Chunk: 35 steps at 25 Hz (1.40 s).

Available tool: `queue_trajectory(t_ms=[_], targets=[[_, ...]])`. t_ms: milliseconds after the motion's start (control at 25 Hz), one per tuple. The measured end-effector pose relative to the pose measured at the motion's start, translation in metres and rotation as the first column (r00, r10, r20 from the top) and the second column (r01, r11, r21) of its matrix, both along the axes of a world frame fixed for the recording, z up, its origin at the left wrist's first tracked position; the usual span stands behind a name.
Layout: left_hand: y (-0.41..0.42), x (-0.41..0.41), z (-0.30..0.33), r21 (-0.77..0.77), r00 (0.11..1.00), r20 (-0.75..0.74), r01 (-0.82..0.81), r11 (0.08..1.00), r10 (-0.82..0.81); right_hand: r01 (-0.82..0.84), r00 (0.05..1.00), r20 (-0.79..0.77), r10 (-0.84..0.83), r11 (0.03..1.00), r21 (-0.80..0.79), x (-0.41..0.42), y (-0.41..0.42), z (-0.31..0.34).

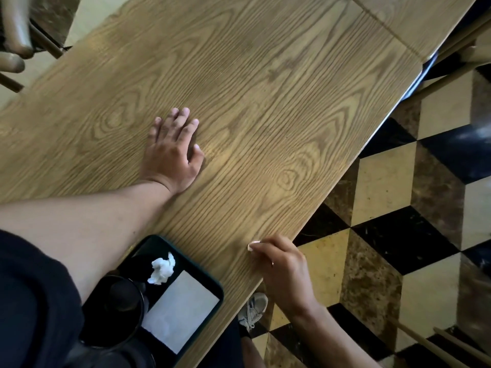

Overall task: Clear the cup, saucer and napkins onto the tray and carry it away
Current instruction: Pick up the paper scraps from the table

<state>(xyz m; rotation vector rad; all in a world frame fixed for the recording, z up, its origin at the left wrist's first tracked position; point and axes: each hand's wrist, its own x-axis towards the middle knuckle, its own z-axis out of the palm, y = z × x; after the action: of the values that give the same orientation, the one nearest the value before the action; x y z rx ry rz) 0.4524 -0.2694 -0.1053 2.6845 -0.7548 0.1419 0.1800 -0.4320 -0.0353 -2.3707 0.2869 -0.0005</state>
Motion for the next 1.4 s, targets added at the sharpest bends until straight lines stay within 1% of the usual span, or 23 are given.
queue_trajectory(t_ms=[40,80,160,200,240,320,360,440,480,560,600,640,680,720,760,800,840,920,1000,1120,1200,1280,1400], targets=[[0.000,0.000,0.000,-0.002,1.000,-0.002,0.002,1.000,-0.002,0.041,0.999,0.014,-0.041,0.999,0.015,0.010,-0.009,0.003],[0.001,0.000,-0.001,-0.002,1.000,-0.001,0.005,1.000,-0.005,0.141,0.989,0.051,-0.140,0.990,-0.021,0.030,-0.027,0.004],[0.000,-0.001,-0.001,-0.005,1.000,-0.004,0.007,1.000,-0.007,0.368,0.926,0.151,-0.346,0.917,-0.153,0.090,-0.079,0.003],[0.000,-0.001,-0.001,-0.004,1.000,-0.012,0.005,1.000,-0.005,0.418,0.905,0.170,-0.389,0.888,-0.192,0.122,-0.104,0.002],[0.000,0.000,0.000,-0.001,1.000,-0.020,0.000,1.000,0.000,0.419,0.906,0.155,-0.393,0.884,-0.207,0.150,-0.120,-0.002],[0.000,0.001,0.000,0.003,1.000,-0.023,-0.006,1.000,0.006,0.343,0.939,0.091,-0.331,0.920,-0.189,0.169,-0.114,-0.017],[0.000,0.001,0.000,0.003,1.000,-0.019,-0.004,1.000,0.004,0.278,0.960,0.092,-0.265,0.943,-0.183,0.158,-0.095,-0.023],[0.000,0.000,-0.002,0.007,1.000,0.005,-0.002,1.000,0.002,0.081,0.987,0.147,-0.063,0.990,-0.118,0.102,-0.046,-0.025],[-0.001,0.000,-0.002,0.006,1.000,0.017,-0.006,1.000,0.006,-0.069,0.986,0.147,0.078,0.995,-0.069,0.066,-0.024,-0.026],[0.000,0.000,-0.002,0.010,0.999,0.031,-0.019,1.000,0.018,-0.338,0.939,0.080,0.336,0.941,0.014,0.009,0.006,-0.016],[0.000,0.000,-0.003,0.011,0.999,0.032,-0.022,1.000,0.022,-0.393,0.918,0.057,0.392,0.919,0.021,-0.001,0.007,-0.014],[0.000,0.000,-0.003,0.012,0.999,0.031,-0.021,1.000,0.021,-0.347,0.936,0.062,0.346,0.938,0.012,0.003,-0.001,-0.014],[0.001,0.000,-0.003,0.016,0.999,0.031,-0.018,1.000,0.017,-0.202,0.975,0.091,0.204,0.979,-0.022,0.019,-0.011,-0.012],[0.001,0.000,-0.002,0.018,1.000,0.026,-0.013,1.000,0.013,-0.009,0.991,0.132,0.017,0.998,-0.063,0.043,-0.025,-0.010],[0.000,0.000,-0.001,0.018,1.000,0.017,-0.009,1.000,0.009,0.167,0.975,0.166,-0.149,0.981,-0.100,0.070,-0.041,-0.009],[-0.001,-0.001,-0.001,0.015,1.000,0.005,-0.009,1.000,0.008,0.271,0.952,0.175,-0.250,0.957,-0.106,0.095,-0.055,-0.010],[-0.002,-0.001,0.000,0.010,1.000,-0.007,-0.010,1.000,0.010,0.308,0.944,0.156,-0.290,0.945,-0.110,0.112,-0.062,-0.013],[0.000,-0.001,0.000,0.005,1.000,-0.022,-0.013,1.000,0.013,0.316,0.948,0.074,-0.308,0.940,-0.133,0.112,-0.054,-0.024],[0.001,-0.001,0.001,0.009,1.000,-0.003,-0.030,0.999,0.030,0.270,0.963,0.038,-0.268,0.955,-0.119,0.088,-0.028,-0.026],[-0.001,-0.001,0.000,0.000,0.999,0.005,-0.035,0.999,0.035,0.177,0.984,-0.001,-0.177,0.984,0.011,0.049,0.005,-0.016],[-0.001,-0.001,0.001,-0.004,0.999,-0.006,-0.036,0.999,0.036,0.117,0.993,0.002,-0.117,0.992,0.047,0.036,0.018,-0.005],[0.000,-0.001,0.002,0.003,0.999,-0.011,-0.036,0.999,0.037,0.107,0.994,0.008,-0.108,0.991,0.080,0.041,0.021,0.001],[0.004,-0.002,0.006,0.019,0.999,-0.032,-0.023,1.000,0.024,0.071,0.997,-0.044,-0.063,0.978,0.195,0.069,0.027,0.006]])
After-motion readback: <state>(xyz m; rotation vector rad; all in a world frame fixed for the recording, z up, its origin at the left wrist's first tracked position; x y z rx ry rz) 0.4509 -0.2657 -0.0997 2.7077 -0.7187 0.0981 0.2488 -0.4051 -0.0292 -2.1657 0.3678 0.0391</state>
